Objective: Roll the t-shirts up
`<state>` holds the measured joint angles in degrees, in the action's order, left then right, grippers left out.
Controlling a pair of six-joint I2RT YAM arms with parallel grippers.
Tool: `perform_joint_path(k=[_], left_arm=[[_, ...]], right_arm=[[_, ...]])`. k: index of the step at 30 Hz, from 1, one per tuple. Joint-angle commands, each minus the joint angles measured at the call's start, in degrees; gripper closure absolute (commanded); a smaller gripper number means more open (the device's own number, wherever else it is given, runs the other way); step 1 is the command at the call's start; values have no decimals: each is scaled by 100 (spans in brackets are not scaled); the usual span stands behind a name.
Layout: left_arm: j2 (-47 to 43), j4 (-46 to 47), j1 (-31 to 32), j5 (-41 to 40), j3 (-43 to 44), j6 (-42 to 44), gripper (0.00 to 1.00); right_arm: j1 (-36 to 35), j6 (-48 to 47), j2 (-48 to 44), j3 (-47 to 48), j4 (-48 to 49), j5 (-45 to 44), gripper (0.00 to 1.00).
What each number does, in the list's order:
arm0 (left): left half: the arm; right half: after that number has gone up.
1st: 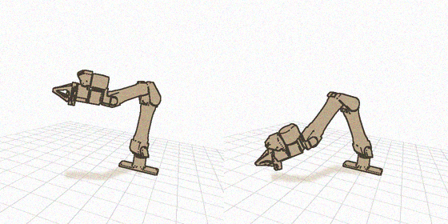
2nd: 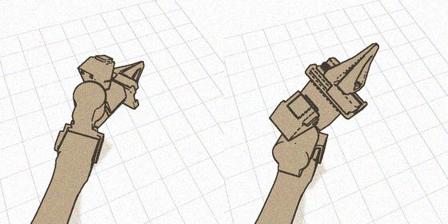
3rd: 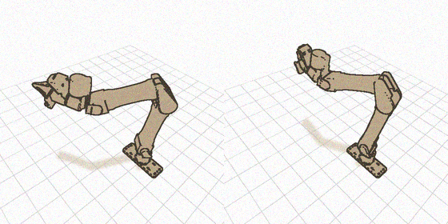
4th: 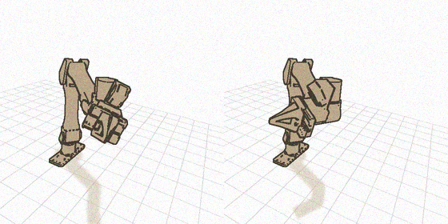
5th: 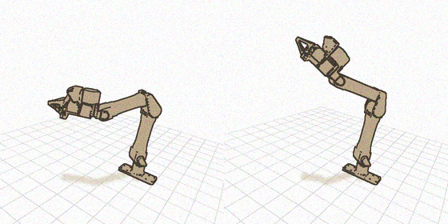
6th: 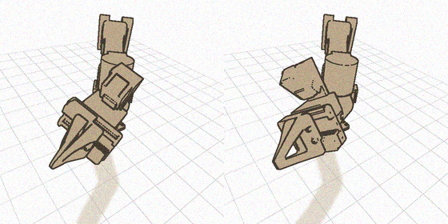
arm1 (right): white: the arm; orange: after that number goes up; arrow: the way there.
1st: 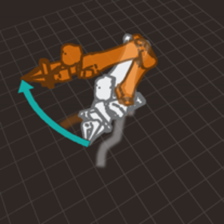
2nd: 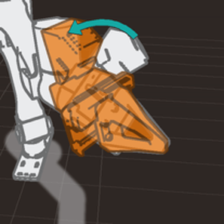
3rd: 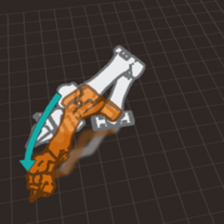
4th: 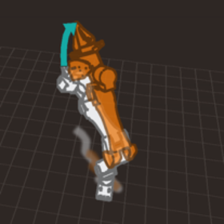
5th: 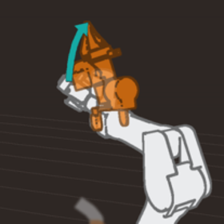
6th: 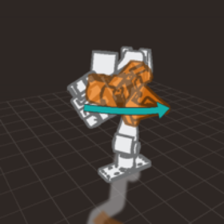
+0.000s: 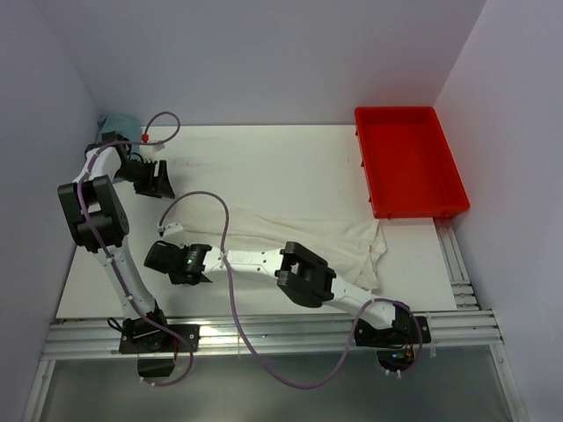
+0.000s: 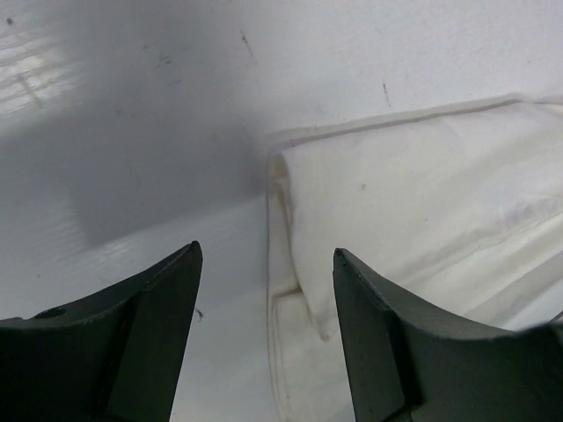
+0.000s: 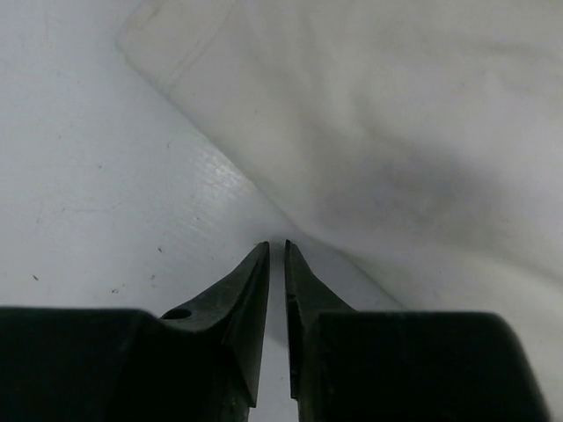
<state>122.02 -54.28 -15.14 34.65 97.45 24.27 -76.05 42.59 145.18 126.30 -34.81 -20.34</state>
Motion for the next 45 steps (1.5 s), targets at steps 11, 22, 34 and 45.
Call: perform_joint_path(k=[11,22,34,45], left_arm=[[-424,-267,-235,331,266,165,34],[-521,-759,-235,551,590,464,34],[-811,-1084,-235,762,652,798,33],[-969,-1225,-235,894,574,948,33]], right_arm=[[555,1022,-3107,-2440,-271,-769,46],[2348,3438,-7701,-6765,-1397,-1306,41],[4964,2853,-9174,-8313,-1443,-850,34],[6822,1534,-9070,-9211,-352,442,16]])
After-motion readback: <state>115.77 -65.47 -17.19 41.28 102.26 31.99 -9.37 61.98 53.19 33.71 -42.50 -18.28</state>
